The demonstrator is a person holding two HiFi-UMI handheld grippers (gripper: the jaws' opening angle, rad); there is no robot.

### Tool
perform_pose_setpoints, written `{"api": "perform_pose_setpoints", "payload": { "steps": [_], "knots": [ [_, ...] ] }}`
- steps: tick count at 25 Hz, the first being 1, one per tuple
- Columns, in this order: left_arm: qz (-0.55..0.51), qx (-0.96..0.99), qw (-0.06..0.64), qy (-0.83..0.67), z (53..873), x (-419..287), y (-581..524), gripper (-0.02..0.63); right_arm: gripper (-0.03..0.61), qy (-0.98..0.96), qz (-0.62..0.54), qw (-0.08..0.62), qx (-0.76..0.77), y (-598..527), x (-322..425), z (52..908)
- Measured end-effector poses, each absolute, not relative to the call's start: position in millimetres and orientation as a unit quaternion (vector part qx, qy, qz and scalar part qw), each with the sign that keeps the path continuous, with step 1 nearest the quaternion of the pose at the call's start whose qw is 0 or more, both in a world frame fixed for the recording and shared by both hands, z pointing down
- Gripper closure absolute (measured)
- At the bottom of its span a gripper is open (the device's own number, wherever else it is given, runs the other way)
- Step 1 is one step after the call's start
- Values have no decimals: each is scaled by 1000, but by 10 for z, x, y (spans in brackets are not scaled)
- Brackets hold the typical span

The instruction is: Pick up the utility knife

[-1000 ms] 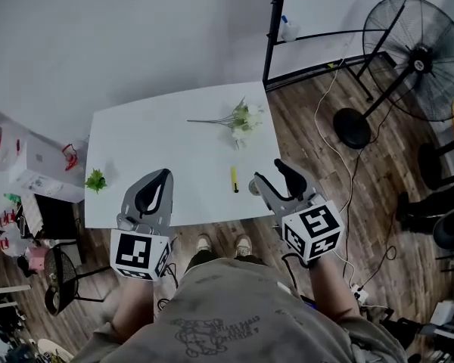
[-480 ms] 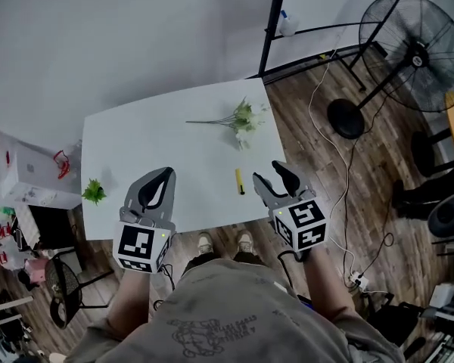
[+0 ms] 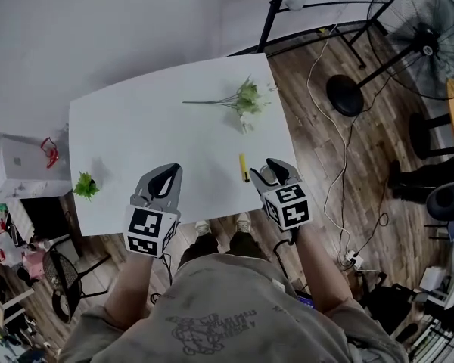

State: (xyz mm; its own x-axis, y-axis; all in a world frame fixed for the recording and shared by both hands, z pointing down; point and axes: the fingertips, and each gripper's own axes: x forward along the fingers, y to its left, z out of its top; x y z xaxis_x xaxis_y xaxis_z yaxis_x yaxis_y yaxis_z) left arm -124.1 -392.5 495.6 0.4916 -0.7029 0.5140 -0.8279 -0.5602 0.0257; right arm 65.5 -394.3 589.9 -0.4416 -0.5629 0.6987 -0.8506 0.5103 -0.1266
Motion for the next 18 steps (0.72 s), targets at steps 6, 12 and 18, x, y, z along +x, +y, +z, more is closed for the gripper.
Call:
{"api": "perform_pose_setpoints", "payload": {
  "steps": [6,12,18],
  "knots": [
    [287,841,175,-425,5607,-1325,-3766,614,351,-795,265,363,408,-3836,541,6529],
    [296,831,229,-410,6032,-1401,-3681,614,353,-778,297,383,400,-3806,475,7035],
    [318,827,260,-383,6365,-1324,-3521,614,362,-762,309,412,393,-3738,477,7338]
  ]
}}
